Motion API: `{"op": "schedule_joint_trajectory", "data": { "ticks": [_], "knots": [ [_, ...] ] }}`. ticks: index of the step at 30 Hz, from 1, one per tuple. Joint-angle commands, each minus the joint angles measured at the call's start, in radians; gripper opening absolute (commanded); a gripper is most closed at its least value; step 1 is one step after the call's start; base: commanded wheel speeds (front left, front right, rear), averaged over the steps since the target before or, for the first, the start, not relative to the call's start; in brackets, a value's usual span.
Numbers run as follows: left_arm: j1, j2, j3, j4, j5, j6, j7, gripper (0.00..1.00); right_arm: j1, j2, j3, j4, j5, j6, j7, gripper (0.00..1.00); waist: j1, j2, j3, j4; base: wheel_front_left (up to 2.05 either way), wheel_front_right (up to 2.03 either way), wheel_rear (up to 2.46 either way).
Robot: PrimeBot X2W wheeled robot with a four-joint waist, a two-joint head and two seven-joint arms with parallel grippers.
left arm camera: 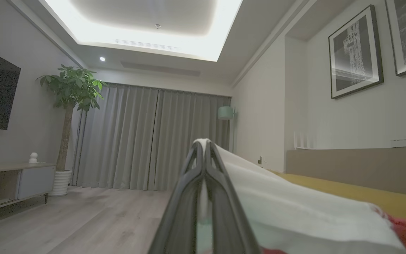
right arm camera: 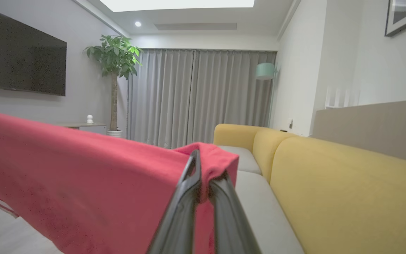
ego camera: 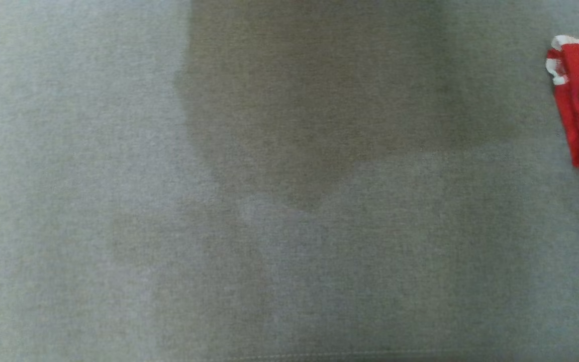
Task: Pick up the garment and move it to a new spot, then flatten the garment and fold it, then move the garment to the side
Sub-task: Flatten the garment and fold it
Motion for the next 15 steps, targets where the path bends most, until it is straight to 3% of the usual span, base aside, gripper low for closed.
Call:
{"op": "schedule_joint_trajectory", "data": {
  "ticks": [1, 9, 15],
  "knots": [
    [0.003, 0.030, -0.007, -0.004, 0.006, -0.009, -0.014, 0.00, 0.003, 0.032, -0.015, 0.011, 0.043, -0.001, -0.008, 0.00, 0.0001, 0.0000, -0.005, 0.016, 0.00, 0.00, 0.00],
    [0.258, -0.017, -0.076, 0.027, 0.015, -0.022, -0.030, 0.00, 0.203, -0.008, 0.113, 0.136, 0.117, -0.001, -0.013, 0.00, 0.0001, 0.0000, -0.045, 0.059, 0.00, 0.00, 0.00],
    [0.527, -0.006, -0.185, -0.007, 0.020, -0.023, -0.027, 0.00, 0.380, -0.041, 0.279, 0.206, 0.189, -0.001, 0.018, 0.00, 0.0001, 0.0000, -0.118, 0.072, 0.00, 0.00, 0.00]
  ]
}}
